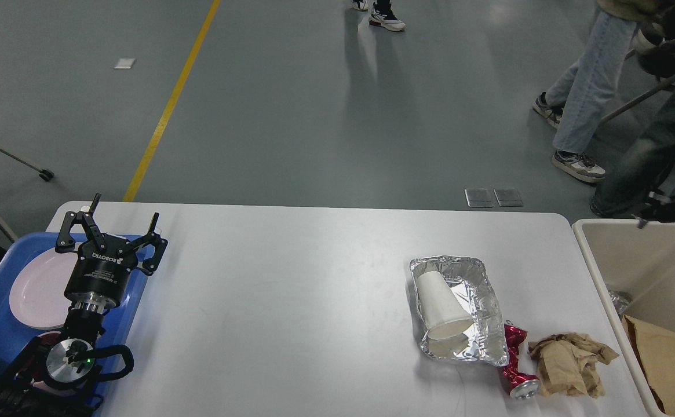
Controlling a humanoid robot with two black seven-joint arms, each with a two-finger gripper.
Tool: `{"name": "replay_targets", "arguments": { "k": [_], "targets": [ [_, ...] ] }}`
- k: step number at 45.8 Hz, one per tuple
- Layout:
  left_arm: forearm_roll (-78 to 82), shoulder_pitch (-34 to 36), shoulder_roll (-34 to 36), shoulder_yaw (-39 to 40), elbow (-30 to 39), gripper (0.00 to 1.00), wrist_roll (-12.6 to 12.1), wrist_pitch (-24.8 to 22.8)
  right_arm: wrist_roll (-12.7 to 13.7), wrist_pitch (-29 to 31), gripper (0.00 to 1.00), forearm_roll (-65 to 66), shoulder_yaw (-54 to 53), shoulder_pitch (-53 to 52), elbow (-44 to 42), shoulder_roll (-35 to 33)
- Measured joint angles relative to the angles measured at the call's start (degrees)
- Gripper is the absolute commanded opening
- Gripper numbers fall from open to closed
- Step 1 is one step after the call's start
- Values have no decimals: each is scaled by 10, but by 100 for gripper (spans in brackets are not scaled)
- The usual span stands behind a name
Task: Tidy desktop
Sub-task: 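Lower the right gripper onto the tan paper scraps and grasp them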
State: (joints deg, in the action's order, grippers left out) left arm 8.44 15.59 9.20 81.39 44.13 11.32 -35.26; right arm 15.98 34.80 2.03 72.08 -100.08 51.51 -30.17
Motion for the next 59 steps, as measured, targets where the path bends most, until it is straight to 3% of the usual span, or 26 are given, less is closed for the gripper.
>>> {"name": "replay_targets", "arguments": {
  "k": [6,10,23,32,47,59],
  "targets": [
    [0,0,0,0,0,97,0,0,0,127,100,-1,5,-112,55,50],
    [0,0,0,0,0,97,0,0,0,168,100,-2,2,-194,120,63],
    [0,0,0,0,0,97,0,1,0,182,98,-3,-6,-376,356,44],
    [0,0,0,0,0,97,0,1,-2,147,98,-4,14,-414,435,27],
    [0,0,0,0,0,97,0,1,-1,108,98,7,43,-353,423,-17],
    [0,0,0,0,0,96,0,1,0,-71,100,11,30,-148,372,-46]
  ]
}}
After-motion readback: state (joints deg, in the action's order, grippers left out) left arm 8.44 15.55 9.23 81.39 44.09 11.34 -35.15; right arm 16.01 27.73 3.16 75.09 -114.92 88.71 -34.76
